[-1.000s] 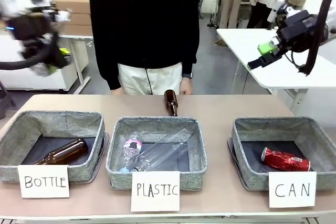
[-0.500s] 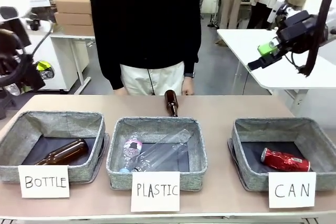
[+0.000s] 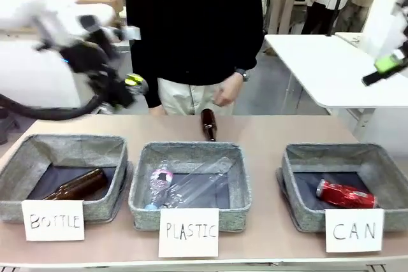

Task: Sort the can waste into the basket.
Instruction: Pick up the can waste from the table and place it in the right Fabric basket.

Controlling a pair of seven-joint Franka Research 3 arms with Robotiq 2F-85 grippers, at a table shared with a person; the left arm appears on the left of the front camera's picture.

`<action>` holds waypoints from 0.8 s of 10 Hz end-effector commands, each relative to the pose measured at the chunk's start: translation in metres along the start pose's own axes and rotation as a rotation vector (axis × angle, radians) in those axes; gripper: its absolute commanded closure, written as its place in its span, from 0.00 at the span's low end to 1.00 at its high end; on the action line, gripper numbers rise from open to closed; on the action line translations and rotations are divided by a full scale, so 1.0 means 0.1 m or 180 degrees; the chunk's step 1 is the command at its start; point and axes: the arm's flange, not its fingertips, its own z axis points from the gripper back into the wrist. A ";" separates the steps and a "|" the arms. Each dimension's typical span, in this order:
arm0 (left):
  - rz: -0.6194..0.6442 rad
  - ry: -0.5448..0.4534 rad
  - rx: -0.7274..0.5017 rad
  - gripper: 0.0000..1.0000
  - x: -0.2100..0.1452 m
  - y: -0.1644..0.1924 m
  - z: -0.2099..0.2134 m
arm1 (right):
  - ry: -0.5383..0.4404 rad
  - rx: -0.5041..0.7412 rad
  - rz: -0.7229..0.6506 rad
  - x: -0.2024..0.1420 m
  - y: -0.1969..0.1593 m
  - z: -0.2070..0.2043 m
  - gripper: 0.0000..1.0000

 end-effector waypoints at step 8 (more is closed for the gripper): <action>-0.2021 -0.0422 -0.0095 0.93 1.78 -2.67 -2.63 | -0.1085 -0.0253 -0.1182 -2.28 -0.55 0.40 0.00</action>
